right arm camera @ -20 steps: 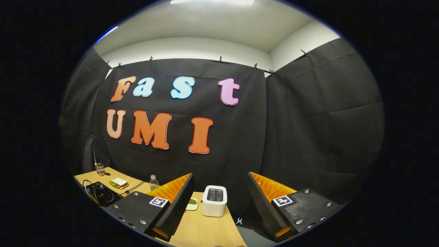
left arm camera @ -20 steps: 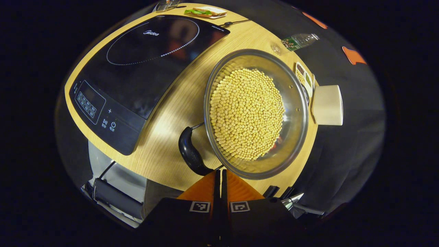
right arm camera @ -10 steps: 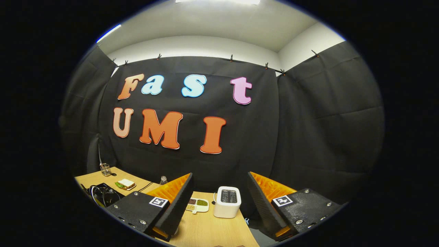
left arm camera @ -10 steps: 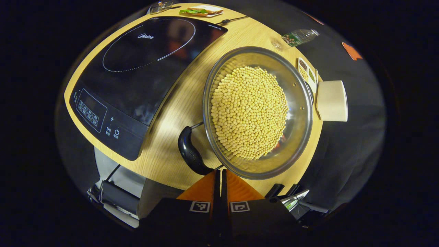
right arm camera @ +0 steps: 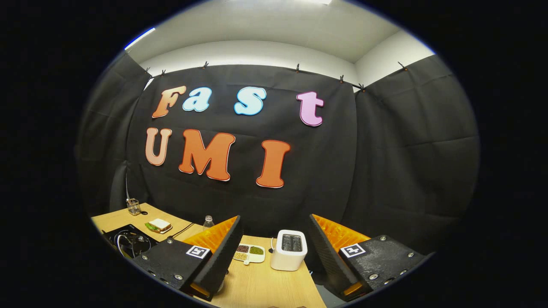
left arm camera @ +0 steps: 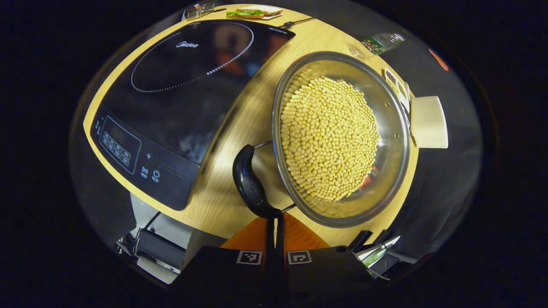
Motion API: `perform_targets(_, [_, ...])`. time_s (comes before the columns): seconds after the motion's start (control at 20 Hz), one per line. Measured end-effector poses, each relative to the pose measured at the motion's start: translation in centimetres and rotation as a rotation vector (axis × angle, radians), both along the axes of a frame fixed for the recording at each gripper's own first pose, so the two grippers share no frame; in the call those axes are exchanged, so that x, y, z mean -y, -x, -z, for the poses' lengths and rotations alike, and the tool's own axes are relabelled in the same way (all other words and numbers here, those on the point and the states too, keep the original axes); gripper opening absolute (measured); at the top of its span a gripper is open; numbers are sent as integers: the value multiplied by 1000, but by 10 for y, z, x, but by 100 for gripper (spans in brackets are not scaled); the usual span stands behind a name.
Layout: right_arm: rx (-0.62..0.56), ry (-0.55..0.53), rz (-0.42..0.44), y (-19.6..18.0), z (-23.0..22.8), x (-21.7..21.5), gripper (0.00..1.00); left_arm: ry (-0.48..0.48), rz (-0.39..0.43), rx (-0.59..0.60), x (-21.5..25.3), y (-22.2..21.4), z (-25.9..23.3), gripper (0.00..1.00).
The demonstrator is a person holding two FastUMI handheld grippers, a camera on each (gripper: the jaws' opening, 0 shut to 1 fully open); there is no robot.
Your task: First push the handle of the pot to place it horizontally, then grasp the pot with both hands and set it on the induction cooktop.
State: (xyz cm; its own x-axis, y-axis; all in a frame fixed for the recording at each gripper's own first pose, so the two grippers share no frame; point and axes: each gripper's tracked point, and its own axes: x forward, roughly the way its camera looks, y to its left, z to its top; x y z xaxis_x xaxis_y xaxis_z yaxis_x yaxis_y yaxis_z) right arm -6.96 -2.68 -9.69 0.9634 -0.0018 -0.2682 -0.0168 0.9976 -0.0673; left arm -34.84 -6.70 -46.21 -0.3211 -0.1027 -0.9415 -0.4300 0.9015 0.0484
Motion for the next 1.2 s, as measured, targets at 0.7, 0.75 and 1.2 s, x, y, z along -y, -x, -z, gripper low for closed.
perform_targets(0.7, [-150,-25,-71,-6,52,-44,95,-124,186,175,-51,-62,27,8])
perform_targets(0.75, [-163,-27,-79,-5,55,-48,95,-126,204,186,-54,-62,27,8])
perform_targets(1.2, [-313,-21,-141,3,106,-82,96,-113,382,328,-63,-108,48,8])
